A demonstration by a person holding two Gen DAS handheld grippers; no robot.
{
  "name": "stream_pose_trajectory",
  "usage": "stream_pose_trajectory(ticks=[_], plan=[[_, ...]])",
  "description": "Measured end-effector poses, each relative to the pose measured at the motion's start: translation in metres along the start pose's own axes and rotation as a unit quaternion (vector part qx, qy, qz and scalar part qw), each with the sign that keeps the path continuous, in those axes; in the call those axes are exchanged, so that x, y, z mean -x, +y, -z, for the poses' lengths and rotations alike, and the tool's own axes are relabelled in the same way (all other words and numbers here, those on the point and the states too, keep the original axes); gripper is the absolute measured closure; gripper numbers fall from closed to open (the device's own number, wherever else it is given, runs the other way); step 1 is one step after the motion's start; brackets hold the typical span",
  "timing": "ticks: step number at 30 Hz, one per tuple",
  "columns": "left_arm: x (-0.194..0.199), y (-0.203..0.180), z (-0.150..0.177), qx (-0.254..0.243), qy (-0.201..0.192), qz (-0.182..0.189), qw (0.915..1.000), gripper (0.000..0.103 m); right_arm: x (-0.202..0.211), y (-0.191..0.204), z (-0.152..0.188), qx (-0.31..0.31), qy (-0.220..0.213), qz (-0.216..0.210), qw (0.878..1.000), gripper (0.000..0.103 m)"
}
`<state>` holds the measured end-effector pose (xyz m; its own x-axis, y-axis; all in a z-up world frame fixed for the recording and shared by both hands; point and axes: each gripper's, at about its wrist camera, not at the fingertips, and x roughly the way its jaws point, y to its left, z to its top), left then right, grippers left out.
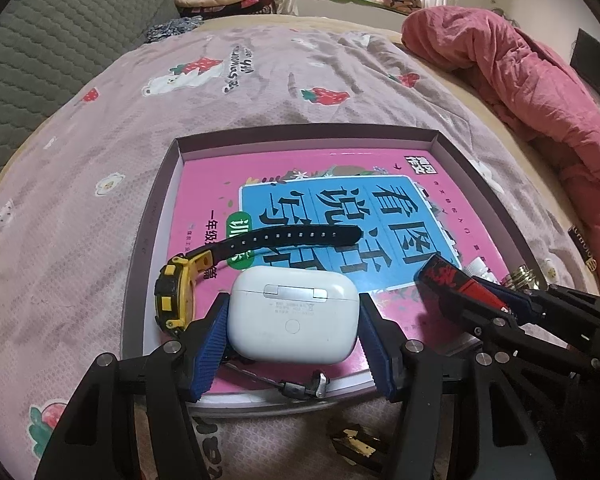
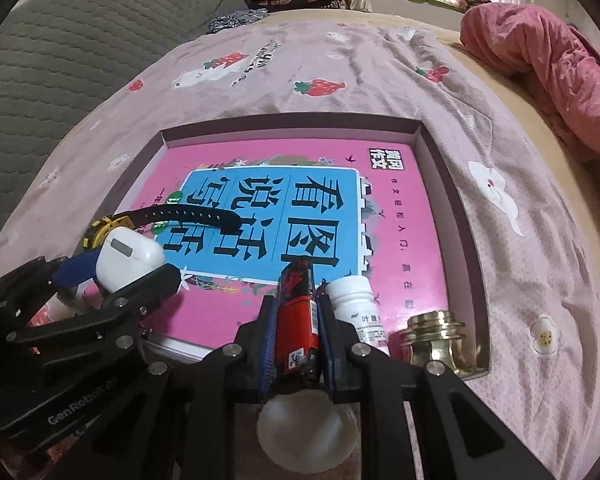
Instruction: Organize rigid objects
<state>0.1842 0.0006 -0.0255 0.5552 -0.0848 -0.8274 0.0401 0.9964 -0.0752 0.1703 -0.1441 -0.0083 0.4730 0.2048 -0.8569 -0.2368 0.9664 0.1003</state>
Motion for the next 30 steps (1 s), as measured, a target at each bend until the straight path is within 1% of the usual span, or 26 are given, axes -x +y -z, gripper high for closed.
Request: stream_pose_trajectory(ticks=[8,13,18,23,25,27,30], plan=[[0.002,-0.003,0.001,-0.001,0.001,0.008,1.0000,0.040,0.007,-0.009,0.007,-0.015,-0.001,-0.003,1.000,0.083],[0.002,-0.005,0.002,-0.002,0.002,0.010,0.9999,0.040,0.014,-0.012,0.011,-0.019,-0.010,-0.009,1.000,0.082],[0.004,-0.005,0.004,-0.001,0.003,0.012,0.9999,0.040,0.023,-0.015,0.015,-0.020,-0.018,-0.014,1.000,0.077],[0.006,-0.005,0.005,0.001,0.004,0.016,0.9999,0.040,0.032,-0.018,0.019,-0.022,-0.027,-0.013,0.999,0.075],[0.006,-0.005,0.006,0.002,0.006,0.018,0.9998,0.040,0.036,-0.019,0.022,-0.023,-0.033,-0.012,0.999,0.071],[0.007,-0.005,0.007,0.003,0.006,0.020,0.9998,0.040,0.042,-0.021,0.024,-0.024,-0.041,-0.010,0.999,0.064],[0.008,-0.006,0.007,0.003,0.007,0.020,0.9998,0.040,0.048,-0.023,0.027,-0.026,-0.049,-0.012,0.998,0.062]])
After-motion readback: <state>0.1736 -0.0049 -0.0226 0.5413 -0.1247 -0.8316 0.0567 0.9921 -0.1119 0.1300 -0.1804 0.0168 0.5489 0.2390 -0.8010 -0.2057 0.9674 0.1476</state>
